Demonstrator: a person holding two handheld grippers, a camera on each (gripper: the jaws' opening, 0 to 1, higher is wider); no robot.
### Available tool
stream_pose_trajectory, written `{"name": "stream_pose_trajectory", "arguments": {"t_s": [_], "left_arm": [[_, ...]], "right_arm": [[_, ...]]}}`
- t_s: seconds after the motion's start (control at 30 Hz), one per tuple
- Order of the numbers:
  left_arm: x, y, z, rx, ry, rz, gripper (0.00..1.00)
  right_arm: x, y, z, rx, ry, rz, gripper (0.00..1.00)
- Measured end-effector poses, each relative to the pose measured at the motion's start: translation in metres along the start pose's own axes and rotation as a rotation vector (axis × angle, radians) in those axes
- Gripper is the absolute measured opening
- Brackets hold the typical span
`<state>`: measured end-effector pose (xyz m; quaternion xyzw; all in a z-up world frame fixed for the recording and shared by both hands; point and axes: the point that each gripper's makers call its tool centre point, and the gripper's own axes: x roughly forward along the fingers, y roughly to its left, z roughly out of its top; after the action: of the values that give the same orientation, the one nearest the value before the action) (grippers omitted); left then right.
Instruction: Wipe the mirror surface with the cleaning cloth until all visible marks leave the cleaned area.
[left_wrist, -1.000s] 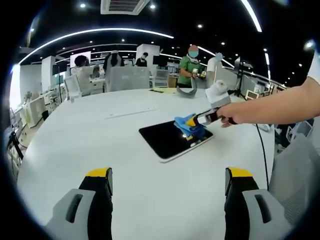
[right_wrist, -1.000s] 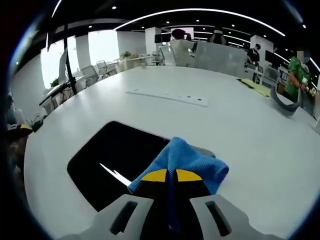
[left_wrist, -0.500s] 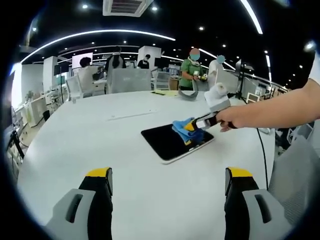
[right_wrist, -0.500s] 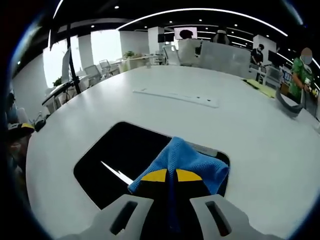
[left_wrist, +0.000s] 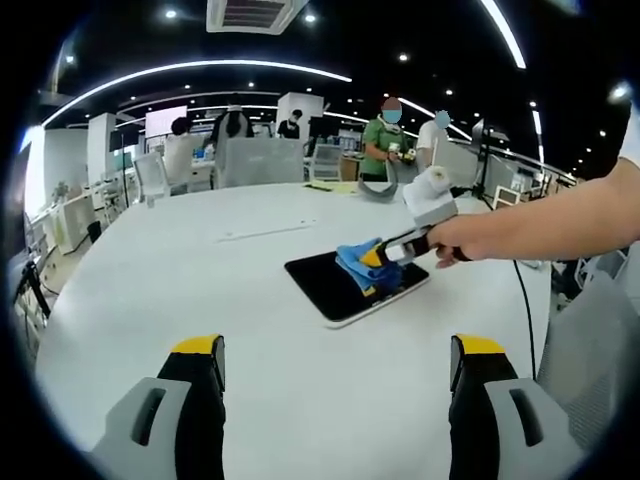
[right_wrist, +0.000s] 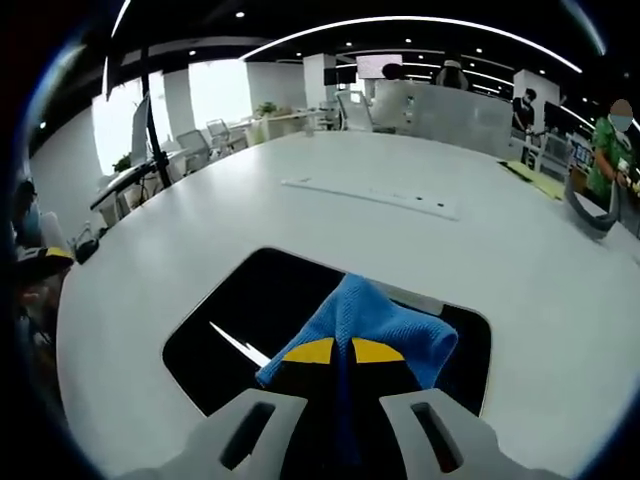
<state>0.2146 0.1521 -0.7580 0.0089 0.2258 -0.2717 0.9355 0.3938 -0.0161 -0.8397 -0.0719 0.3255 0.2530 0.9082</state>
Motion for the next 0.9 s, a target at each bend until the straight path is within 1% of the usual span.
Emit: {"name": "stream_pose_trajectory", "arguments": {"t_s": [0.2, 0.4, 0.63, 0.9], "left_arm": [[-0.003, 0.0, 0.0, -0.002, 0.0, 0.005, 0.94], [-0.005, 0.003, -0.001, -0.003, 0.0, 0.009, 0.94], [-0.006, 0.004, -0.001, -0.006, 0.0, 0.012, 0.94], [-0.004, 0.006, -0.003, -0.011, 0.001, 0.012, 0.94]], "right_arm": [[0.011, 0.001, 0.001, -0.009, 0.003, 0.014, 0.0], [0.018, 0.009, 0.004, -0.019, 0.007, 0.029, 0.0], [0.022, 0.023, 0.008, -0.028, 0.007, 0.049, 0.0], [0.023, 0.025, 0.009, -0.031, 0.004, 0.054, 0.0]]}}
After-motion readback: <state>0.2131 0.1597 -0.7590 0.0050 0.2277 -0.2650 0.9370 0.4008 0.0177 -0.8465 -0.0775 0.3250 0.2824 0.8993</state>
